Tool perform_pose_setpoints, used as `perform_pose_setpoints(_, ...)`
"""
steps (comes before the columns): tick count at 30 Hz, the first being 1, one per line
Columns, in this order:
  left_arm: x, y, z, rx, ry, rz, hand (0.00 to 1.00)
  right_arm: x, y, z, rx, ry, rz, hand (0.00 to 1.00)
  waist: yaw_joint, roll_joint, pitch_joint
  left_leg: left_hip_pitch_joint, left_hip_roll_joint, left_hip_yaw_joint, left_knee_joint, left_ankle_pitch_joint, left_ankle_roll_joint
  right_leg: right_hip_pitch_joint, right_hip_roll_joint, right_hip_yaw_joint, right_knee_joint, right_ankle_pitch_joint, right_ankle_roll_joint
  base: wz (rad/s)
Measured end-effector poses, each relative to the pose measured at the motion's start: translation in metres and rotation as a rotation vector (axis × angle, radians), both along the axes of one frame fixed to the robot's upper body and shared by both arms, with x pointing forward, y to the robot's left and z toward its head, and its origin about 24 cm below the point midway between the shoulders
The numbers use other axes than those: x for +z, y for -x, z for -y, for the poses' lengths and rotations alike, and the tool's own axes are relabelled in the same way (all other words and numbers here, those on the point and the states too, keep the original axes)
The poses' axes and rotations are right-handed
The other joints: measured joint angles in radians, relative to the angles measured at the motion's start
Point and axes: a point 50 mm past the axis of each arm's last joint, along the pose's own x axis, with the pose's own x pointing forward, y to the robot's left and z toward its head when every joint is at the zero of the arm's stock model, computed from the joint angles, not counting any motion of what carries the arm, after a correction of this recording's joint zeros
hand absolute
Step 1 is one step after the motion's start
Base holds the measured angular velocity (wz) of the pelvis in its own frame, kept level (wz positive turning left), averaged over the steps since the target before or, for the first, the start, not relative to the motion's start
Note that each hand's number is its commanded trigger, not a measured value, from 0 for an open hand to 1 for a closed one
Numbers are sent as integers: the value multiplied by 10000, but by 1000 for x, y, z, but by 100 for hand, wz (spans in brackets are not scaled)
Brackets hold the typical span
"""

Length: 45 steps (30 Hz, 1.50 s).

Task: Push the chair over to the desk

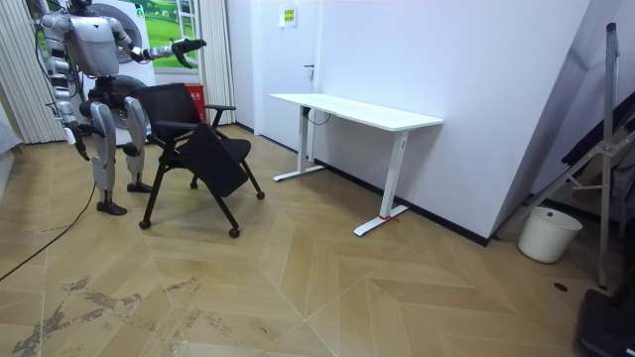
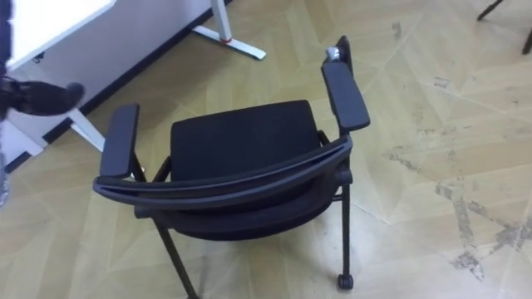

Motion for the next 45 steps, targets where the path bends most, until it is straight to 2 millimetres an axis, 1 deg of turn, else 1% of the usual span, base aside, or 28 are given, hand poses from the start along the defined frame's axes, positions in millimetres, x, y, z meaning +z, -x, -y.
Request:
perform_pose_setpoints(3,-1,-8,16,-728,-205,-703,0,0,-1,-1,184,2,-64,0,-15,20,3,6,-6,5,0,0,0,2,-1,3,-2,0,0,-2)
perform_pose_setpoints(5,-7,-10,26,-1174,-564,-1446,0,0,-2,-1,206,50,-53,0,-33,88,10,42,-8,26,0,0,0,18,-2,31,-1,0,1,-4)
perform_pose_setpoints(6,-9,-11,28,-1274,-678,-1623,0,0,-2,-1,159,60,-52,0,-75,114,10,38,-8,22,0,0,0,19,-2,23,-8,0,1,0)
perform_pose_setpoints(7,-12,-11,31,-1395,-928,-1946,0,0,-2,0,117,85,-38,0,-129,160,29,30,-9,19,0,0,0,19,-2,13,-13,0,1,0)
perform_pose_setpoints(10,-16,-12,35,-1590,-1255,-2561,0,0,-2,0,82,92,-23,0,-224,239,21,19,-9,14,0,0,0,19,-2,3,-17,-1,2,0)
perform_pose_setpoints(14,-12,-13,36,-1705,-1519,-2678,0,0,-1,0,71,142,-14,0,-246,250,17,10,-9,1,0,0,0,16,-1,-2,-18,-1,2,0)
perform_pose_setpoints(19,0,-12,39,-1856,-2032,-2413,0,-1,2,0,6,221,-164,0,-248,251,16,11,-10,-10,1,0,0,24,-1,-7,-17,0,2,0)
perform_pose_setpoints(26,0,-12,39,-1921,-2127,-2679,0,-1,4,0,-31,237,-223,0,-250,265,13,-6,-11,-13,10,0,0,29,-5,-51,-13,0,2,1)
perform_pose_setpoints(29,-2,-12,36,-1934,-2191,-3203,0,-1,4,1,-155,265,-244,0,-247,289,1,-25,-11,-7,29,0,0,-25,-6,-22,-10,0,2,-1)
perform_pose_setpoints(31,-4,-12,33,-1896,-2233,-3699,0,0,4,2,-137,277,-243,0,-225,346,-43,-90,-12,-16,29,0,0,-97,-6,-2,12,0,1,0)
perform_pose_setpoints(35,1,-9,32,-1958,-2373,-4390,0,1,6,5,248,236,-330,0,-224,352,-47,-103,-12,-31,41,1,1,-109,-5,16,25,1,0,0)
perform_pose_setpoints(38,4,-7,36,-2214,-2410,-4992,0,2,4,8,547,242,-385,0,-226,347,-43,-140,-12,-21,105,1,1,-115,-8,18,12,0,0,0)
perform_pose_setpoints(42,3,-8,37,-2524,-2421,-6291,0,3,0,9,739,298,-362,0,-196,351,-44,-215,-11,-16,233,-1,2,-115,-21,20,5,0,0,0)
perform_pose_setpoints(45,8,-7,38,-2889,-2302,-6959,0,3,0,10,738,254,-345,0,-198,368,-50,-226,-11,-44,247,-1,3,-112,-22,22,11,0,0,0)
